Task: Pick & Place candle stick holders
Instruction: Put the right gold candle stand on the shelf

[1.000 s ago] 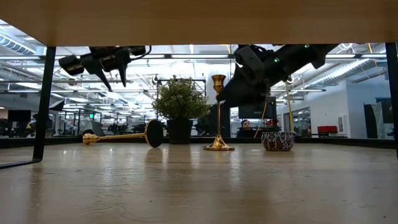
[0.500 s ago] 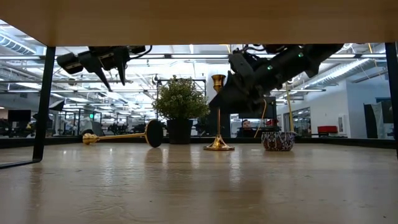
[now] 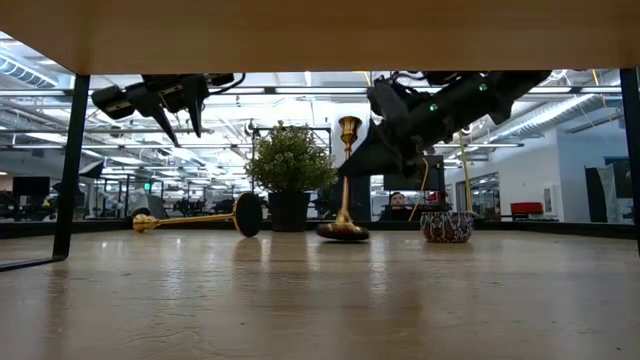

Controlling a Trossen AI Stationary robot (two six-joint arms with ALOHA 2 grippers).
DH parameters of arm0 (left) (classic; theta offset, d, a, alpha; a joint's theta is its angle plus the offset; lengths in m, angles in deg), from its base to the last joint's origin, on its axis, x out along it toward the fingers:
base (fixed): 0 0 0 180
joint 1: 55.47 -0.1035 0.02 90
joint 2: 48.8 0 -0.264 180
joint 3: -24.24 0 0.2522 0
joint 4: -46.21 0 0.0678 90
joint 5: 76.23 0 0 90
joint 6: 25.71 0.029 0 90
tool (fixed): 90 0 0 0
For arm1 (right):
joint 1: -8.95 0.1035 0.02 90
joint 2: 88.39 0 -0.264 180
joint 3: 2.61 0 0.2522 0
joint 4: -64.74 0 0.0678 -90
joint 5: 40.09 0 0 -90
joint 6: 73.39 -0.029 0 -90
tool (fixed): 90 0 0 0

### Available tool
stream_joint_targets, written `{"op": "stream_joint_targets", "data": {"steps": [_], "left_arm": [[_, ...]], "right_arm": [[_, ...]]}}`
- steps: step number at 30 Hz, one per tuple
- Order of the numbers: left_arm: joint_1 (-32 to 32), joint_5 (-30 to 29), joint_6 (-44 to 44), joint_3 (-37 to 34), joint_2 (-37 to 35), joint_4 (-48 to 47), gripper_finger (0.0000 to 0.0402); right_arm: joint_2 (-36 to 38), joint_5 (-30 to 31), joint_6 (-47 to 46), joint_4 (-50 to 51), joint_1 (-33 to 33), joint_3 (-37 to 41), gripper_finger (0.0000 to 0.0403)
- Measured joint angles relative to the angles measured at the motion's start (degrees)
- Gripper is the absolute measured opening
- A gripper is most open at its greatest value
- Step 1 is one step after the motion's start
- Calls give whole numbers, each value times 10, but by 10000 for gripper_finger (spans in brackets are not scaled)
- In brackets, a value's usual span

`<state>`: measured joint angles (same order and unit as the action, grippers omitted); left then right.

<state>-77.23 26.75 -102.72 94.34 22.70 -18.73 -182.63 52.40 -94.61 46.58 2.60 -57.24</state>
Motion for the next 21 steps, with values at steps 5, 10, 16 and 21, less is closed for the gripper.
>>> {"op": "stream_joint_targets", "data": {"steps": [5, 10, 16, 21], "left_arm": [[0, -4, 5, 0, 0, 0, 145], [0, -11, 31, 0, 0, -10, 145], [12, -61, 61, 0, 0, -59, 145], [28, -89, 50, 0, 0, -99, 145]], "right_arm": [[0, -13, 5, -1, 1, 0, 22], [26, -11, 27, 24, 0, -10, 9], [74, -10, 60, 104, 0, -77, 11], [106, -10, 85, 194, 3, -160, 10]]}}
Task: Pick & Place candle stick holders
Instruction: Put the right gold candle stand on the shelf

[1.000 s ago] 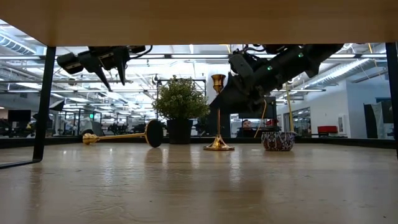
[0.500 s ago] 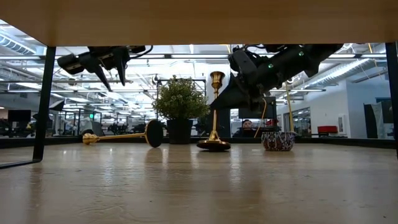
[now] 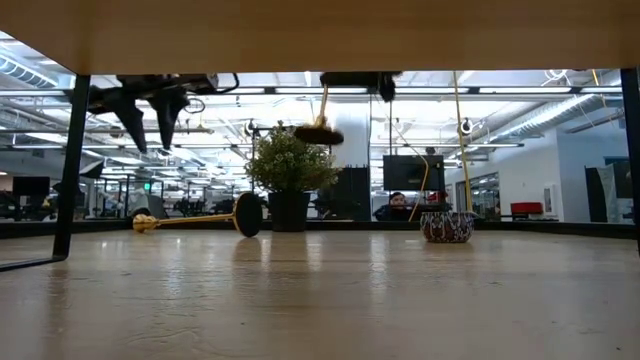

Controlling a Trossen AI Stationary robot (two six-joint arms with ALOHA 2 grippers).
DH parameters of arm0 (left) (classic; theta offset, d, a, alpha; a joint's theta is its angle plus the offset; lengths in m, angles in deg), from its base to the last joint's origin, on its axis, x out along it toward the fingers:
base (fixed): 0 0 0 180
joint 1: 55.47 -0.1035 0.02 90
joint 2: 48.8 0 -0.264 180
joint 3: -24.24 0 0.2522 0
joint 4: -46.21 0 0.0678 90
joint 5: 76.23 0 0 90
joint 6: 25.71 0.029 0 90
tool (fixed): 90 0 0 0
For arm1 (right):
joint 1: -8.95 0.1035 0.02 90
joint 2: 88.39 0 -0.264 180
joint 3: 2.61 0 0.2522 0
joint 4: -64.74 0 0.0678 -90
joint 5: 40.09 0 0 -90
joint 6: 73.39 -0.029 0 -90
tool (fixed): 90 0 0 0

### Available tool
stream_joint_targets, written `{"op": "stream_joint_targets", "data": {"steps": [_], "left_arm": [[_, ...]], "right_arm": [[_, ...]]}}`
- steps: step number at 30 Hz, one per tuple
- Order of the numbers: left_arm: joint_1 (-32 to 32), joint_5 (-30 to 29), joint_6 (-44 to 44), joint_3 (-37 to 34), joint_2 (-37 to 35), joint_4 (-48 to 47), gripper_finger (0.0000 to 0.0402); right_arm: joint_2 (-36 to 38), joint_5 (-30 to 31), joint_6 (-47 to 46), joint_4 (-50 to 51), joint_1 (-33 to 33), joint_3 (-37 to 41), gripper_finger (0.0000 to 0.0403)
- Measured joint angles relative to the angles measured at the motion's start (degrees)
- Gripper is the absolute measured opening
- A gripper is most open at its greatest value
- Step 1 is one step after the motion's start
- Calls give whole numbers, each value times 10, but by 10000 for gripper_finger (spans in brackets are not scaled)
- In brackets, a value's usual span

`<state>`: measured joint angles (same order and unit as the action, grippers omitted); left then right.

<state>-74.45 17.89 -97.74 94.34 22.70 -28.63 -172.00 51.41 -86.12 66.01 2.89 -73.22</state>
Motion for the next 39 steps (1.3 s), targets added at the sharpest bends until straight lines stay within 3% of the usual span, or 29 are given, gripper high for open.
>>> {"op": "stream_joint_targets", "data": {"steps": [12, 20, 30, 34, 39], "left_arm": [[37, -22, 31, 0, 0, -82, 145], [49, -78, 31, 0, -5, -185, 145], [68, -117, 33, 0, -53, -184, 145], [76, -122, 33, 0, -65, -184, 145], [86, -122, 26, 0, -71, -183, 145]], "right_arm": [[26, 0, -2, 191, 84, -143, 10], [25, 95, -37, 194, 183, -160, 9], [18, 176, -81, 167, 296, -164, 9], [-2, 191, -67, 192, 315, -214, 9], [-60, 187, -35, 325, 329, -338, 9]]}}
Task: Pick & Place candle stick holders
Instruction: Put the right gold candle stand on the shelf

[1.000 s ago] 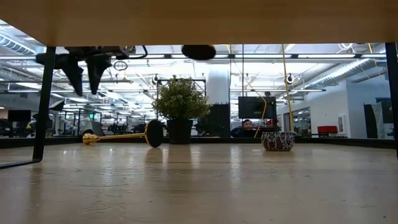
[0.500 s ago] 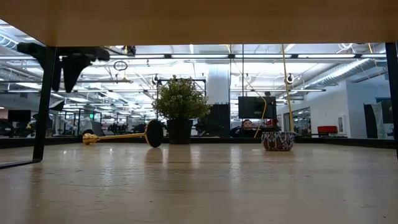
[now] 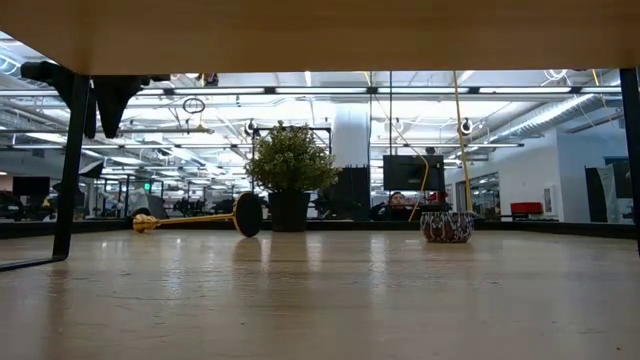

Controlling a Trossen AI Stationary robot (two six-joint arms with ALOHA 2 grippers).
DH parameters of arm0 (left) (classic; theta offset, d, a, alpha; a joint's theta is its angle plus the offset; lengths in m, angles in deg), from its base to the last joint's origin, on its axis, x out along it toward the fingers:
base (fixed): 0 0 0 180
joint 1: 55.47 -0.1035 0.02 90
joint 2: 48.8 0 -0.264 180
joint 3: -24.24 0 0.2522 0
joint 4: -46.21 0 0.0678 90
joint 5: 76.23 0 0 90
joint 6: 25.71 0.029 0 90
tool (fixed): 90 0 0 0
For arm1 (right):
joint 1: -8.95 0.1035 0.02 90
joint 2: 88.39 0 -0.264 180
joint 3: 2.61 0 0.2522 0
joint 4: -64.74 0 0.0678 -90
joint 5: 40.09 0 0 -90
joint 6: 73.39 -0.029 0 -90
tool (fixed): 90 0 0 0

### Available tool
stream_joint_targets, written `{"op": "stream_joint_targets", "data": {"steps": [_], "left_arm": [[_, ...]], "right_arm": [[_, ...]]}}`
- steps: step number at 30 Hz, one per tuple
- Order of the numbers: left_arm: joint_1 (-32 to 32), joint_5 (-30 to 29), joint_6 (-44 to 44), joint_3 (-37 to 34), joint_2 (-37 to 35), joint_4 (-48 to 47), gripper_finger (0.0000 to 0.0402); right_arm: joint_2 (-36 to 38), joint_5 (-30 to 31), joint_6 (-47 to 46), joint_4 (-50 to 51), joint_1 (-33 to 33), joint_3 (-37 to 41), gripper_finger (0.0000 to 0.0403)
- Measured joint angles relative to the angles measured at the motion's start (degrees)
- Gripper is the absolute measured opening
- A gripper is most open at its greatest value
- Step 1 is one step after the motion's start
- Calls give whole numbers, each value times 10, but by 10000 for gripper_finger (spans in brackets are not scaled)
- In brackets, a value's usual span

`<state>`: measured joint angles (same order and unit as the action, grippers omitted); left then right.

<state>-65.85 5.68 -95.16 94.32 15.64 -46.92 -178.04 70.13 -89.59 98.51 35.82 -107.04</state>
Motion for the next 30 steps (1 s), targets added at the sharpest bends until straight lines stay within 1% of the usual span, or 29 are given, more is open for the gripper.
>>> {"op": "stream_joint_targets", "data": {"steps": [3, 6, 9, 12, 17, 21, 23, 27, 30], "left_arm": [[7, 0, -3, 0, -1, 0, 145], [13, -1, -5, 0, -1, 1, 145], [23, 0, -12, 0, -1, -1, 145], [37, 0, -19, 0, -1, -1, 145], [57, -8, -30, 0, -1, -1, 145], [65, -10, -31, 0, -1, -1, 145], [68, -10, -31, 0, -1, -1, 145], [71, -10, -31, 0, -1, -1, 145], [72, -10, -31, 0, -1, -1, 145]], "right_arm": [[-47, 5, -5, 90, 3, -75, 9], [-87, -8, -26, 151, 2, -116, 9], [-107, -26, -46, 140, -2, -122, 9], [-112, -24, -53, 133, -1, -122, 9], [-108, 29, -51, 132, 11, -122, 9], [-109, 40, -62, 132, 18, -122, 9], [-109, 61, -73, 128, 25, -118, 9], [-109, 124, -108, 132, 38, -104, 9], [-109, 133, -137, 125, 44, -97, 9]]}}
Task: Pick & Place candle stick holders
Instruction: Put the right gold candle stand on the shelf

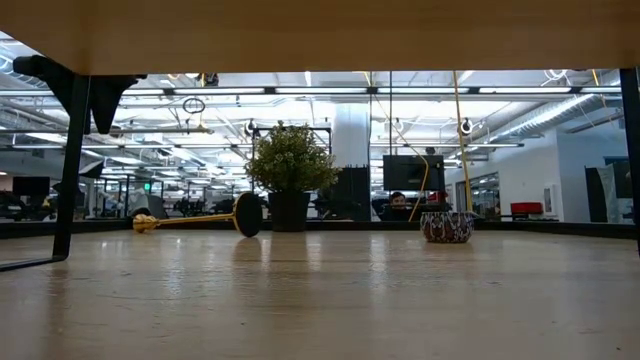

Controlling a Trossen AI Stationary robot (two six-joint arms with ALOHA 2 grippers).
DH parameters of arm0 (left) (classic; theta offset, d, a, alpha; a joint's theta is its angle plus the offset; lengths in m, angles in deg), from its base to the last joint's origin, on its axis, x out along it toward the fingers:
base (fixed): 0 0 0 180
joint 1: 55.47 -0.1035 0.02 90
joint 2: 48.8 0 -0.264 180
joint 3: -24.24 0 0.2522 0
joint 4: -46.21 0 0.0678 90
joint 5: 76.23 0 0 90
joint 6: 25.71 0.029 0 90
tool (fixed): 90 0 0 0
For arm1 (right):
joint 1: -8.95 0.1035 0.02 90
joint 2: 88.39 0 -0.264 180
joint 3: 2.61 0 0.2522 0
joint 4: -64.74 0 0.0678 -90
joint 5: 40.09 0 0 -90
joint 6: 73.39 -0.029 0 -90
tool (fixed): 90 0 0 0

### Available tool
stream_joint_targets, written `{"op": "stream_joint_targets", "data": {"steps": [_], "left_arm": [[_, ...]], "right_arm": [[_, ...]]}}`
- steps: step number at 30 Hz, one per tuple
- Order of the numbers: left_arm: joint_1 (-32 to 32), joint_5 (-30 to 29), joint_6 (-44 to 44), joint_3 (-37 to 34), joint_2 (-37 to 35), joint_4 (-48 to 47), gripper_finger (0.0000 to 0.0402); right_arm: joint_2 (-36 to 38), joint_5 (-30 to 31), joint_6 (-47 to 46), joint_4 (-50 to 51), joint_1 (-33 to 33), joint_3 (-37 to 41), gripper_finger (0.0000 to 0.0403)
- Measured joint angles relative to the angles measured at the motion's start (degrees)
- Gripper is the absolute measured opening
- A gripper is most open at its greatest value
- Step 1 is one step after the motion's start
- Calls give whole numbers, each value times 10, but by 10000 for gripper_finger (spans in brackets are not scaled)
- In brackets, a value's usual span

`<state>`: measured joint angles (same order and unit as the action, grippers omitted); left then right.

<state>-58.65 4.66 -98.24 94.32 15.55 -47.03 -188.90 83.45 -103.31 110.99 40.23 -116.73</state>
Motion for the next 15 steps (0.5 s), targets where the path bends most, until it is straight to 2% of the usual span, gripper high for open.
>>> {"op": "stream_joint_targets", "data": {"steps": [10, 15], "left_arm": [[0, -1, 2, 0, 0, 0, 145], [0, -1, 3, 0, 0, 0, 145]], "right_arm": [[0, 97, -61, 2, 33, 17, 9], [0, 118, -104, 23, 45, 17, 9]]}}
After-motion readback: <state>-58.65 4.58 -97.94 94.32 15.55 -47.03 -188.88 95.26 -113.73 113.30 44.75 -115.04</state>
